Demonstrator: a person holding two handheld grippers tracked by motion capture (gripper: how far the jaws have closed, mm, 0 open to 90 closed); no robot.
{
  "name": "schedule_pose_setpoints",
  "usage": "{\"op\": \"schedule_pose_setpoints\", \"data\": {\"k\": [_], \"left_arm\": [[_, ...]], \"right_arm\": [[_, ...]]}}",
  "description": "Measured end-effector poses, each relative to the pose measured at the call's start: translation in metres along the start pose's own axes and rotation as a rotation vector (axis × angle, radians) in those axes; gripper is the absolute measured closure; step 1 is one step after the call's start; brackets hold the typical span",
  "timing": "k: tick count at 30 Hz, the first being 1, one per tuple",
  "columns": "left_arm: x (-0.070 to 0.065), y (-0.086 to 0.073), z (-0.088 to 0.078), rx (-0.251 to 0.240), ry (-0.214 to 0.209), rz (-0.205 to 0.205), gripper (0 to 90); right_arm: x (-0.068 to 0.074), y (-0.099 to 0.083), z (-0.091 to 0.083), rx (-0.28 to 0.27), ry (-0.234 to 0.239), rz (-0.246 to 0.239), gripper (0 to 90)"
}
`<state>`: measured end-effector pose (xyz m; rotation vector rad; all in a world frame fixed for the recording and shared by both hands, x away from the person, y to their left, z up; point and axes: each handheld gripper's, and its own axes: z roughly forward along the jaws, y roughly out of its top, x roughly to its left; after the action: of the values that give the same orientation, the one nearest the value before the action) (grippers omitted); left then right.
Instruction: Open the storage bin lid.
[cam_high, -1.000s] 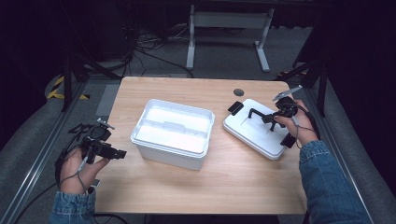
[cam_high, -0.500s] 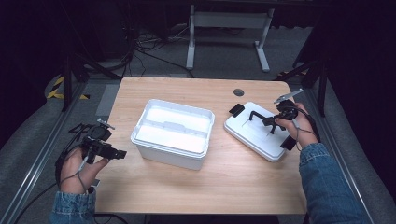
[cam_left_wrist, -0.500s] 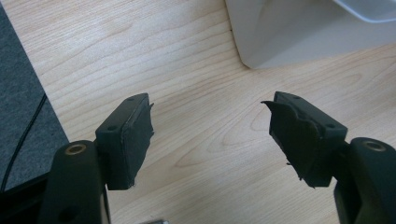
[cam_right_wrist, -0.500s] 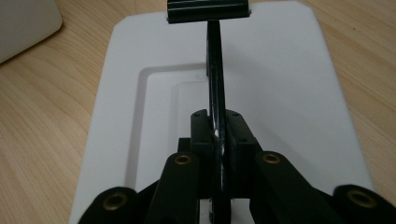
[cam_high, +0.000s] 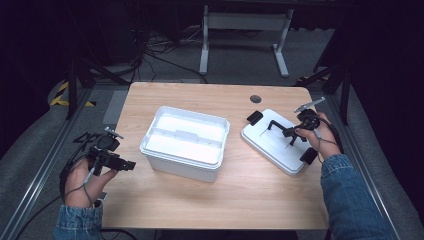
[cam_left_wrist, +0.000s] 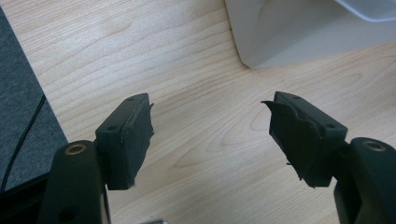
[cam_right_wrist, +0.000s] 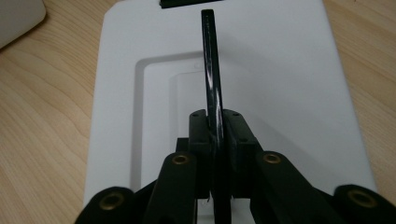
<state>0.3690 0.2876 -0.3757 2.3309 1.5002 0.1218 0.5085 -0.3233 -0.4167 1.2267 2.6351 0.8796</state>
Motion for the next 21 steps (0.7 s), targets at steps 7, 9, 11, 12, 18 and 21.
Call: {"op": "schedule_pose_setpoints", "data": {"k": [7, 9, 11, 12, 18, 21], "left_arm": [[0.000, 0.001, 0.001, 0.001, -0.004, 0.002, 30.4], [0.000, 0.001, 0.001, 0.002, -0.003, 0.005, 30.4], [-0.001, 0.002, 0.001, 0.000, 0.002, 0.008, 30.4], [-0.002, 0.002, 0.001, 0.002, -0.004, 0.003, 30.4], [-0.004, 0.003, 0.002, 0.003, -0.003, 0.004, 30.4], [-0.004, 0.002, 0.003, 0.015, -0.005, 0.006, 30.4]], "right_arm": [[-0.006, -0.003, -0.003, -0.039, -0.031, 0.061, 72.1], [-0.007, -0.004, -0.005, -0.046, -0.038, 0.072, 69.7], [-0.008, -0.004, -0.011, -0.083, -0.088, 0.077, 60.3], [-0.008, -0.004, -0.014, -0.093, -0.101, 0.075, 58.8], [0.005, 0.000, -0.029, -0.152, -0.128, 0.033, 54.5], [0.019, 0.004, -0.037, -0.170, -0.110, -0.007, 53.5]]}}
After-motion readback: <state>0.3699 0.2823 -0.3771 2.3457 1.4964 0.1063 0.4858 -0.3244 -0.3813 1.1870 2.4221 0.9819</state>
